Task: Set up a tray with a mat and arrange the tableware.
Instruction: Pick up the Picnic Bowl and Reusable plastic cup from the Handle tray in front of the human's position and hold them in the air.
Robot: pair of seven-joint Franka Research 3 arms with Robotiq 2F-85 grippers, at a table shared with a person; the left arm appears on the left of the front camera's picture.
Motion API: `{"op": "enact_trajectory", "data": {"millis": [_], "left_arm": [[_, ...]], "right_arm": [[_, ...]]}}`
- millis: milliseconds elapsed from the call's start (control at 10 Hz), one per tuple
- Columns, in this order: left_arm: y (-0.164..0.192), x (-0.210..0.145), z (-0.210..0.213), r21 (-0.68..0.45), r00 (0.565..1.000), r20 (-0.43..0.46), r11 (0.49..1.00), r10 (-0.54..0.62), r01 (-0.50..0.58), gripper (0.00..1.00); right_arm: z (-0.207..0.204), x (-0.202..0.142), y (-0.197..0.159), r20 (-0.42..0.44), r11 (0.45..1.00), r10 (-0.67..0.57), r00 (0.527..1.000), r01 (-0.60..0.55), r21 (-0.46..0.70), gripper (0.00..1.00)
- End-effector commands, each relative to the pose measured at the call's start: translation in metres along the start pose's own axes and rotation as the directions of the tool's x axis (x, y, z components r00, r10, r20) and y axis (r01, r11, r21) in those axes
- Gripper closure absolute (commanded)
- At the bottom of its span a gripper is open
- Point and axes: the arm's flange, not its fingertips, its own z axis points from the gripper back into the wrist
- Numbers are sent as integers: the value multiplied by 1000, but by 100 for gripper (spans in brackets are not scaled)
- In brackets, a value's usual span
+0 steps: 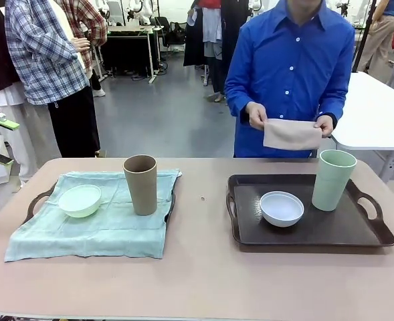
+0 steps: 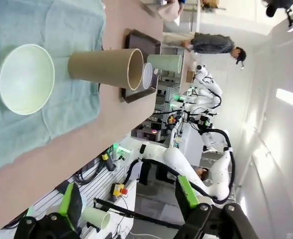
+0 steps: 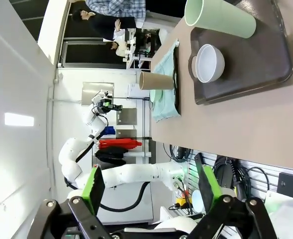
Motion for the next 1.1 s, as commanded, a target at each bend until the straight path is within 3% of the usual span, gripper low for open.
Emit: {"op": "enact_trajectory", "data": {"millis": [0,1000], "left_arm": [[5,-1,4,-43,1000,15,999,-5,6,0],[5,-1,4,-43,1000,15,999,-5,6,0]], "right_arm": [[2,-1,1,5,1000,12,1000,-12,10,0],[2,-1,1,5,1000,12,1000,-12,10,0]]}}
